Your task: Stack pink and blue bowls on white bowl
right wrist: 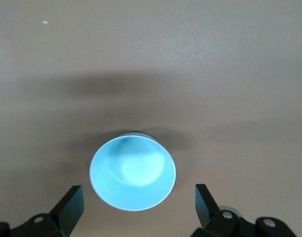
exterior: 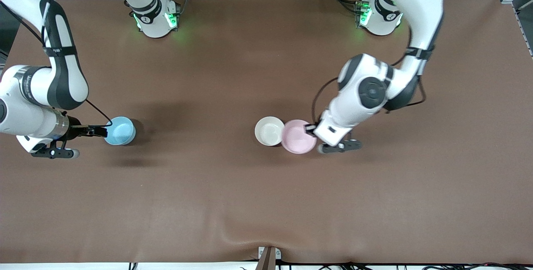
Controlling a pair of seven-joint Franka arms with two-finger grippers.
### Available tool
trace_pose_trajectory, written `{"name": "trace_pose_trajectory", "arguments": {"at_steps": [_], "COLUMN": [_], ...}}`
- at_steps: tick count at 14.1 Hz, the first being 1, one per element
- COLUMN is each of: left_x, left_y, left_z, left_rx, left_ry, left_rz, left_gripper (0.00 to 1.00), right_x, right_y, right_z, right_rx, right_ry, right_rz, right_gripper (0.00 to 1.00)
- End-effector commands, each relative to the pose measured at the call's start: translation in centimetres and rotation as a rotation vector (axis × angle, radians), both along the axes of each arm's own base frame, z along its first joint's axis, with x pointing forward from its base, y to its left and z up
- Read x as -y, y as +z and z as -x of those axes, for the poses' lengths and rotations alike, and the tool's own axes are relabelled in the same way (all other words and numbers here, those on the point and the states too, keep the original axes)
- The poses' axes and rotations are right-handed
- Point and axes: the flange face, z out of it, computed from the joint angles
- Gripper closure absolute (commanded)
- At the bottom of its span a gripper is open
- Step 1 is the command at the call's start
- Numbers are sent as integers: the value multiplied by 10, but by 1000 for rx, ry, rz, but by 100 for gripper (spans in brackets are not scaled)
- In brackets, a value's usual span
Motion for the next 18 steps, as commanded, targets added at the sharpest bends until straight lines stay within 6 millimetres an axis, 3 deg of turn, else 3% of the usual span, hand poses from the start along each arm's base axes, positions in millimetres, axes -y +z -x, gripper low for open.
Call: {"name": "trace_pose_trajectory", "arguments": {"at_steps": [1, 3, 4, 6, 7, 10, 14, 15, 16, 17, 18], "left_x": [44, 49, 60, 67, 66, 69, 69, 71, 73, 76, 76], "left_y": [-14, -27, -34, -36, -43, -52, -62, -64, -70, -73, -74], "left_z": [2, 9, 20, 26, 25, 29, 27, 27, 28, 30, 30], "left_rx": [-36, -45, -54, -59, -66, -55, -45, -39, -34, -33, -34], "left_ry": [20, 6, 3, 14, 18, 15, 20, 20, 24, 21, 21], "left_rz": [14, 0, -6, -12, -16, -16, -12, -8, -4, -4, -5], "left_gripper": [100, 100, 100, 100, 100, 100, 100, 100, 100, 100, 100], "right_x": [12, 27, 32, 47, 49, 42, 43, 43, 43, 44, 47], "right_y": [-25, -44, -50, -71, -77, -112, -124, -125, -126, -126, -125], "right_z": [-5, -5, -4, 2, 5, 41, 54, 55, 56, 56, 56], "right_rx": [3, 7, 8, -13, -23, -98, -129, -135, -138, -138, -136], "right_ry": [4, 9, 17, -3, -11, -68, -85, -86, -87, -87, -92], "right_rz": [3, 3, -10, -55, -80, -148, -161, -163, -164, -164, -165], "right_gripper": [0, 0, 0, 0, 0, 0, 0, 35, 82, 100, 100]}}
